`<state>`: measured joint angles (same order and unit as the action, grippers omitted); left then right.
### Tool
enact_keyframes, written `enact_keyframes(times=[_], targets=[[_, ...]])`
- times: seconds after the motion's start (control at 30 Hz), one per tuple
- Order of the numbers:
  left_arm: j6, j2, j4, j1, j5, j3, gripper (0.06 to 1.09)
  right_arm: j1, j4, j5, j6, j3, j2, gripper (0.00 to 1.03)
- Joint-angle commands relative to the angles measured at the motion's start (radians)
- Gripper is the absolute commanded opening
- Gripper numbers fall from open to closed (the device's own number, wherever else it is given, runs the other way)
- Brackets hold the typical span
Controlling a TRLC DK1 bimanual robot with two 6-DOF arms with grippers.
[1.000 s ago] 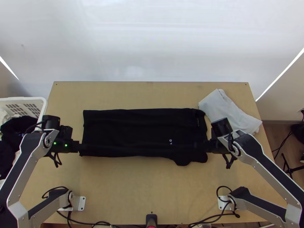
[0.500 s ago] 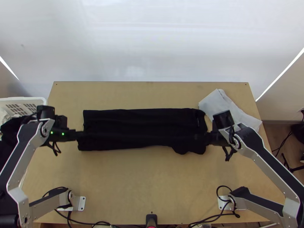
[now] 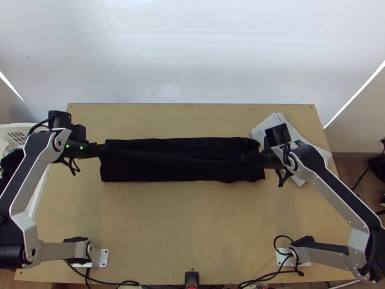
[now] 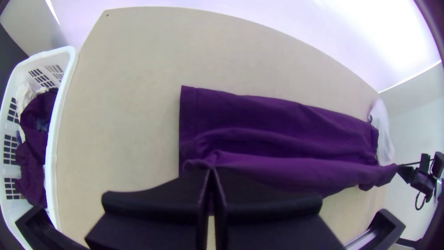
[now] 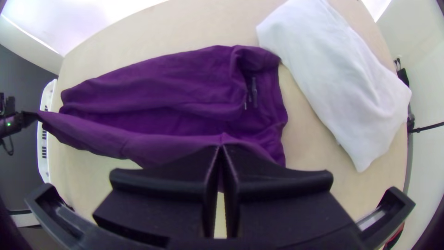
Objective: Fold the t-shirt
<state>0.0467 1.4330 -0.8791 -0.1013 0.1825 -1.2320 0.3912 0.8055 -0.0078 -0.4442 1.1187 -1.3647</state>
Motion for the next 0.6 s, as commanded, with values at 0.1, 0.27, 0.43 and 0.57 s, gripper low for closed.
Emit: enact_keyframes(times=[0.1,0.27,0.43,0.57], targets=[[0.044,0.101,0.02,0.009,-0.017,-0.075,0.1,-0.005,-0.028,0.0,-0.01,0.128,-0.116,0.03],[0.053,0.139,0.034,-0.005,-0.037,-0.073,0.1,-0.017,-0.048,0.005,-0.011,0.139,-0.149,0.03],[0.087,0.168,0.049,-0.005,-0.063,-0.077,0.1,-0.029,-0.068,0.005,-0.019,0.139,-0.182,0.03],[0.101,0.196,0.058,-0.003,-0.069,-0.073,0.1,-0.04,-0.088,0.006,-0.024,0.139,-0.218,0.03]])
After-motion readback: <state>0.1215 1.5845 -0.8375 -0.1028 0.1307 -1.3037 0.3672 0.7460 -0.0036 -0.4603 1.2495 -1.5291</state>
